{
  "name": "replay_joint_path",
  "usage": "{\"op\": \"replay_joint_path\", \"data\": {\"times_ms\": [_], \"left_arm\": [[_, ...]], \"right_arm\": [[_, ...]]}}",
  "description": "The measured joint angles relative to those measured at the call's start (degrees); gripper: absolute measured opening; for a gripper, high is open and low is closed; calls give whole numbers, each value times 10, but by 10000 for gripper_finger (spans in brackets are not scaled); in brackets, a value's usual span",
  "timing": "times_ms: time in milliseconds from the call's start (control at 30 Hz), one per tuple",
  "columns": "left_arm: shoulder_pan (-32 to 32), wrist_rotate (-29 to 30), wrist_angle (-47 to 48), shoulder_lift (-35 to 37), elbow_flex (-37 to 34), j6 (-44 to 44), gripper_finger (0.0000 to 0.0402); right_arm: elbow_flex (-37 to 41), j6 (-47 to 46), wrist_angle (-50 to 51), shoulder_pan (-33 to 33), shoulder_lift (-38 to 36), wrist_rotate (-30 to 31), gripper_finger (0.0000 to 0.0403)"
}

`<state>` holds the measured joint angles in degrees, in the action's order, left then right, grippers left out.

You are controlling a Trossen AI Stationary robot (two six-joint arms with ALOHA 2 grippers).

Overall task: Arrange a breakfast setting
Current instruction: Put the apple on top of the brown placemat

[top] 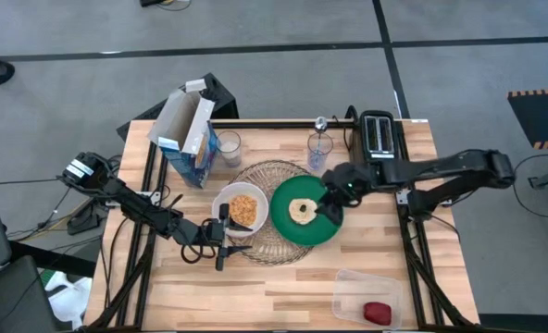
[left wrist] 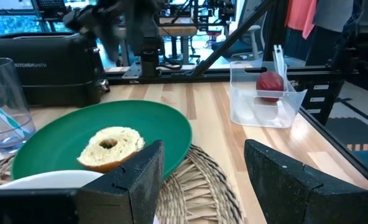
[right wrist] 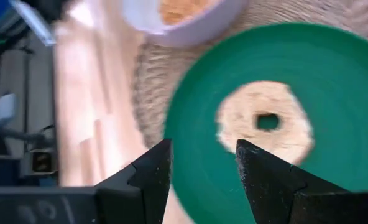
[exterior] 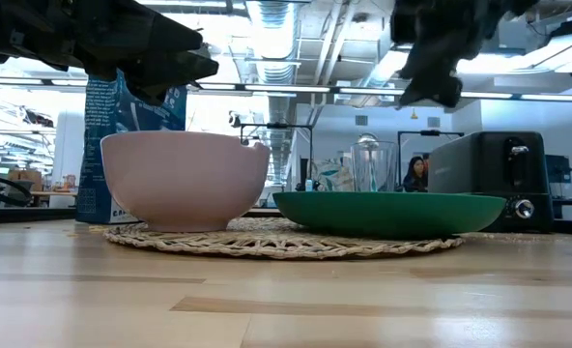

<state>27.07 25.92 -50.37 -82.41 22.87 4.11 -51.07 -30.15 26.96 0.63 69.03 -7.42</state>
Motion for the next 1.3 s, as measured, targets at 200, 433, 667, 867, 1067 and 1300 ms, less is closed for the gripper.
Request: {"op": "replay_joint_path", "data": {"times_ms": [200,433,667,867,1067,1300], "left_arm": [[0,1,0,0,0,2,210],[-1,-15,-1,0,0,-5,210],[4,-56,3,0,0,12,210],[41,-76,11,-2,0,47,210],[92,-65,-3,-2,0,74,210],[160,-8,-1,-2,0,98,210]], "right_arm": [[0,0,-4,72,-21,30,205],[-8,-56,4,135,-5,64,204],[-91,-103,56,203,47,108,204],[-173,-147,111,256,102,142,204],[-256,-221,155,318,163,153,204],[-369,-309,246,386,243,169,204]]}}
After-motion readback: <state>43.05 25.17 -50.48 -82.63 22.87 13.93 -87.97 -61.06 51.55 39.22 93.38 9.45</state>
